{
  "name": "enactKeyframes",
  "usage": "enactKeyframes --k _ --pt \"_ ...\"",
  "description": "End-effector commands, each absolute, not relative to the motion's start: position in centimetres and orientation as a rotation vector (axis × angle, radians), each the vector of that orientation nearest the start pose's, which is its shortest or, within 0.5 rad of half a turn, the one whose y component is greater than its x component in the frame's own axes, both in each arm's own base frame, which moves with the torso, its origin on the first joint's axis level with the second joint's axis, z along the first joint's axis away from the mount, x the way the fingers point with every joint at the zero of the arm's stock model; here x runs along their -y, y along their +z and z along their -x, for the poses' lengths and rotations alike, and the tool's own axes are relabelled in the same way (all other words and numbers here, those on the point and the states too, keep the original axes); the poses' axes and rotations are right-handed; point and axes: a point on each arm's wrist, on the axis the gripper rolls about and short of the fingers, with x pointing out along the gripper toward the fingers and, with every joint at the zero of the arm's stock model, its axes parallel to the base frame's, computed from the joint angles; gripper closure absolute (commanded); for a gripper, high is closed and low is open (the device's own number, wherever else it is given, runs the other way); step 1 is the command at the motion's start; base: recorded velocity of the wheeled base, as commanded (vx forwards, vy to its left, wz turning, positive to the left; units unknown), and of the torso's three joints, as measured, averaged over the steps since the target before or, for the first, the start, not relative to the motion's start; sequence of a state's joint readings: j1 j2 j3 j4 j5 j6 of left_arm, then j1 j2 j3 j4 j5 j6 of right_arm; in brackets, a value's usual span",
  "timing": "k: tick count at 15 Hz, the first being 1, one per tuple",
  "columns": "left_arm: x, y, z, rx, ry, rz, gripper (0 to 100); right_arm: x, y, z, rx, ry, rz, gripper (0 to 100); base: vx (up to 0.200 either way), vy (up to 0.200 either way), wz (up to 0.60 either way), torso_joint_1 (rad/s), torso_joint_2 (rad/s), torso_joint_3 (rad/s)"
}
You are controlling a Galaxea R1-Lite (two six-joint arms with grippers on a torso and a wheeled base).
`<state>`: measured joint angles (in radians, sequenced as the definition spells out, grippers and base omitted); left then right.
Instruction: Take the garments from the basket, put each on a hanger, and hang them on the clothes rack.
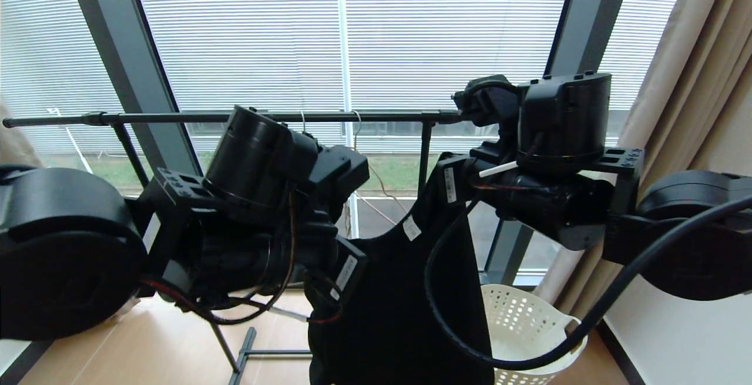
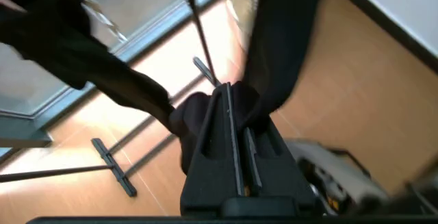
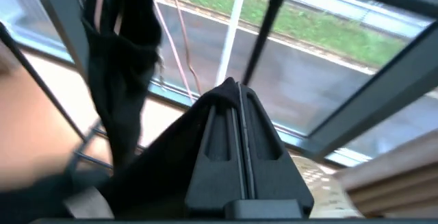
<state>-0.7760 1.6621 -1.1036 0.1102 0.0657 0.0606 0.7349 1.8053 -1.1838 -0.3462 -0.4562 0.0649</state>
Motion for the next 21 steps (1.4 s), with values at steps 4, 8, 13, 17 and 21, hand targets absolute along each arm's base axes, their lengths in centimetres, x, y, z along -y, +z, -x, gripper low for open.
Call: enactKeyframes --k 4,8,13,17,21 --pt "23.1 20.3 -18.1 -0.639 -0.804 -0.273 100 -25.8 21.3 -28.1 -0.231 0.286 0.010 100 0.000 0.000 0.00 0.000 0.00 0.000" --pt "24.7 21.1 -17.2 -0.651 -0.826 -0.178 100 -26.5 21.0 -28.2 -0.237 0.294 -0.009 100 0.000 0.000 0.00 0.000 0.00 0.000" --pt "24.6 20.8 -17.6 -0.665 -0.803 -0.171 100 -26.1 21.0 -28.2 -0.241 0.283 -0.003 100 0.000 0.000 0.00 0.000 0.00 0.000" --pt "20.4 19.1 -21.8 -0.726 -0.596 -0.130 100 -22.4 22.3 -29.2 -0.214 0.204 0.038 100 0.000 0.000 0.00 0.000 0.00 0.000" --pt "19.2 19.3 -25.3 -0.708 -0.500 -0.086 100 -21.2 23.3 -28.5 -0.189 0.195 0.077 100 0.000 0.000 0.00 0.000 0.00 0.000"
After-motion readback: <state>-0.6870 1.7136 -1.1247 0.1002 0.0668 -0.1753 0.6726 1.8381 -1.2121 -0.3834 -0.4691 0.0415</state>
